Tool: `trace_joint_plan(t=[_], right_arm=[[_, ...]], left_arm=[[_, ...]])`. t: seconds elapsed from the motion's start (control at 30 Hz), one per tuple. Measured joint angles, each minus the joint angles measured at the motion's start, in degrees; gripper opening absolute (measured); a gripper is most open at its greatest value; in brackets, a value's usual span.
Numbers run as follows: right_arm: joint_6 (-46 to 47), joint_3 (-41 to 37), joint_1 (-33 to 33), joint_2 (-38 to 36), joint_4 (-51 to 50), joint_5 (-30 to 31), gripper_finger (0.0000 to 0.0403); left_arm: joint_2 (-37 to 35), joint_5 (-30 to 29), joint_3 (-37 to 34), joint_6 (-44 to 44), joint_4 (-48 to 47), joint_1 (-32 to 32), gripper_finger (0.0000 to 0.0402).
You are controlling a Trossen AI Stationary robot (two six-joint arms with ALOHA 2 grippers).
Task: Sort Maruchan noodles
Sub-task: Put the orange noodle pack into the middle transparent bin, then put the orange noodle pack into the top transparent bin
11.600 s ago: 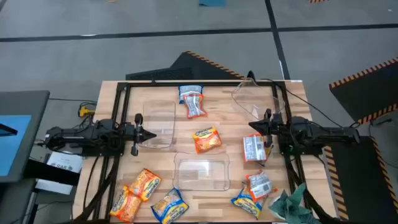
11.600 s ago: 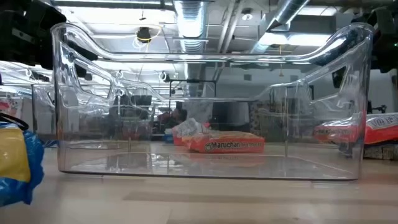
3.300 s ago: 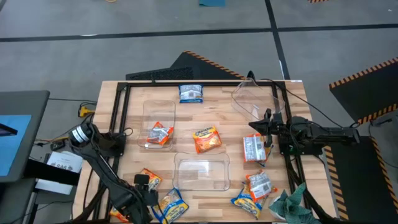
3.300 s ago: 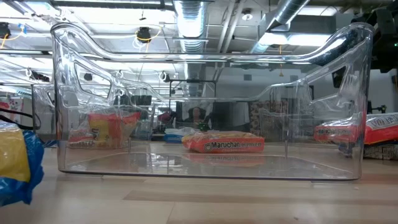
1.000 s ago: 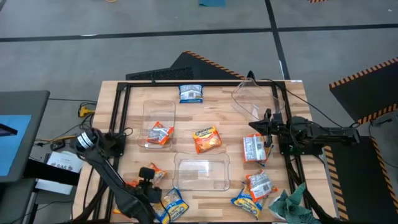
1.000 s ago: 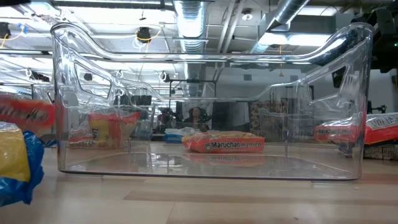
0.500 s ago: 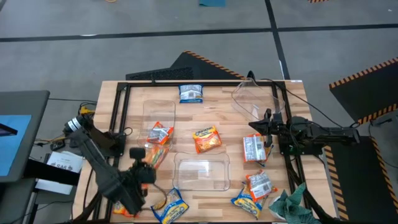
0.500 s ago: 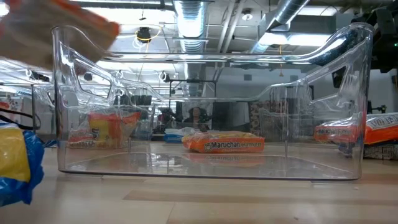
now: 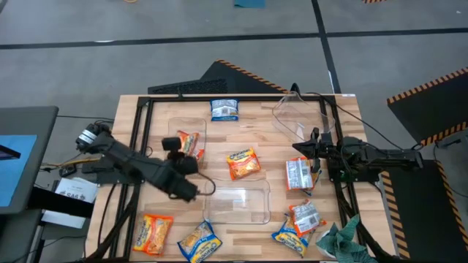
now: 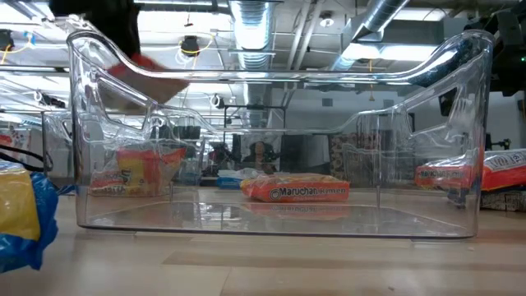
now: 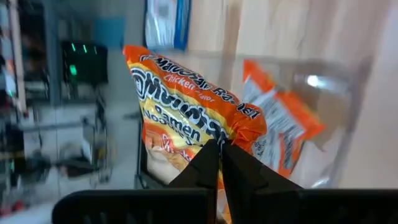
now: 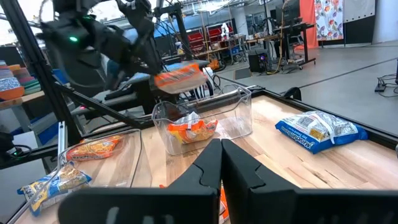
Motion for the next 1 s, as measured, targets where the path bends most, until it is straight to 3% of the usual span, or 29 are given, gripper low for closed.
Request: trace_joint_plan(t=[0.17,0.4,0.47,0.57,0.73,0.83,1.0], right_arm=[[0.0,0.0,0.0,0.0,0.0,0.0,0.0031],[0.0,0.0,0.0,0.0,0.0,0.0,0.0031],[0.0,0.0,0.0,0.0,0.0,0.0,0.0031],[0.0,0.0,0.0,0.0,0.0,0.0,0.0031],[0.0,0.0,0.0,0.0,0.0,0.0,0.0031],[0.0,0.0,0.0,0.0,0.0,0.0,0.0031],[0.0,0.0,0.0,0.0,0.0,0.0,0.0031]], left_arm=[[0.0,0.4,-2.2,1.9,2.3,2.4,0.003],[-0.1,1.3,-2.1,3.4,5.3,1.8,0.0131],[0.0,5.9,-0.9,2.4,5.4,1.0,0.0156],[0.0,17.5,1.1,-0.8,8.4,-1.4,0.0181],[0.2,37.0,1.7,-11.9,21.2,-9.2,0.0192],[1.9,39.4,1.7,-23.3,27.1,-14.9,0.0192],[4.1,40.0,-1.1,-42.1,27.9,-21.3,0.0192]])
